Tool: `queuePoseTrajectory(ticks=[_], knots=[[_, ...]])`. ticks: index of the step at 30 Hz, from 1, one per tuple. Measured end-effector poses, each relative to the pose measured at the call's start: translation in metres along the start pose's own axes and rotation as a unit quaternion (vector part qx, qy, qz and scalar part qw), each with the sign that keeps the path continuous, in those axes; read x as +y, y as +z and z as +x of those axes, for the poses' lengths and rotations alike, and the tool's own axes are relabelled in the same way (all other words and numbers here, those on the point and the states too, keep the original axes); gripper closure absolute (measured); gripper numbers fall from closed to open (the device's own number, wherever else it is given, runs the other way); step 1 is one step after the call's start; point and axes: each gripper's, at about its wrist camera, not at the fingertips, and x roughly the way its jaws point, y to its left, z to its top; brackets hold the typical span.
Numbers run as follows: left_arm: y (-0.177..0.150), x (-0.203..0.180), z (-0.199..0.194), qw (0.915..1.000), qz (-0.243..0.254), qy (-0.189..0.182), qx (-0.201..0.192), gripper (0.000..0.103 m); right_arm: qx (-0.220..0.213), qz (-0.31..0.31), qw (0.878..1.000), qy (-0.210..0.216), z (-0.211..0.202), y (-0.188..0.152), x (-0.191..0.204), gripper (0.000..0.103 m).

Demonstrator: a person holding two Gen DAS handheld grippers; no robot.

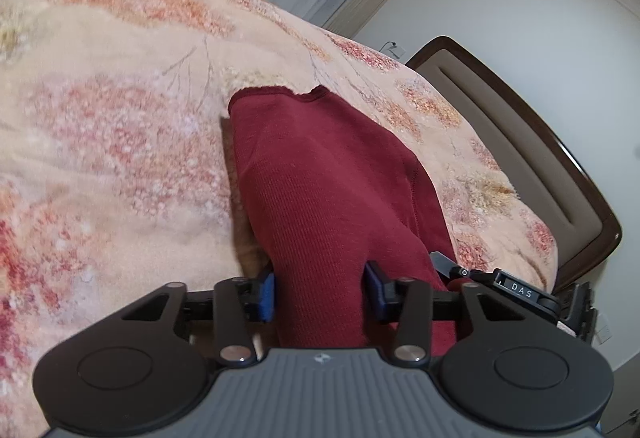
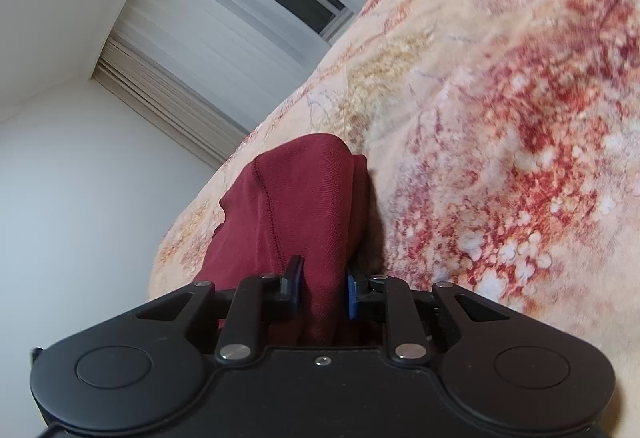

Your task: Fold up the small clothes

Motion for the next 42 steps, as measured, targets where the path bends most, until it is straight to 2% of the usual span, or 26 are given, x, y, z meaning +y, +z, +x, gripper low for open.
queuePoseTrajectory(ticks=[4,12,20,26,34,42], knots=[[0.004,-0.013,-0.007,0.9997,0.017,0.013,-0.010,0.064,-0.018,-0.031,0.999,-0.014,-0.006,0.000,0.019,0.082],[0.018,-0.026,-0.031,0.9985,0.039,0.021,-0.031,0.067,-0.024,-0.089,0.996,0.004,-0.005,0.002,0.067,0.083],[0.033,-0.010,-0.079,0.9954,0.045,0.052,-0.067,0.067,-0.012,-0.116,0.993,0.038,0.021,-0.009,0.112,0.083],[0.036,0.015,-0.106,0.9932,0.028,0.076,-0.083,0.067,0.007,-0.125,0.991,0.057,0.051,-0.026,0.142,0.083],[0.025,0.051,-0.114,0.9925,-0.006,0.088,-0.085,0.067,0.036,-0.127,0.990,0.050,0.079,-0.047,0.152,0.083],[0.014,0.073,-0.111,0.9923,-0.044,0.078,-0.086,0.064,0.043,-0.114,0.992,0.030,0.082,-0.050,0.139,0.078]])
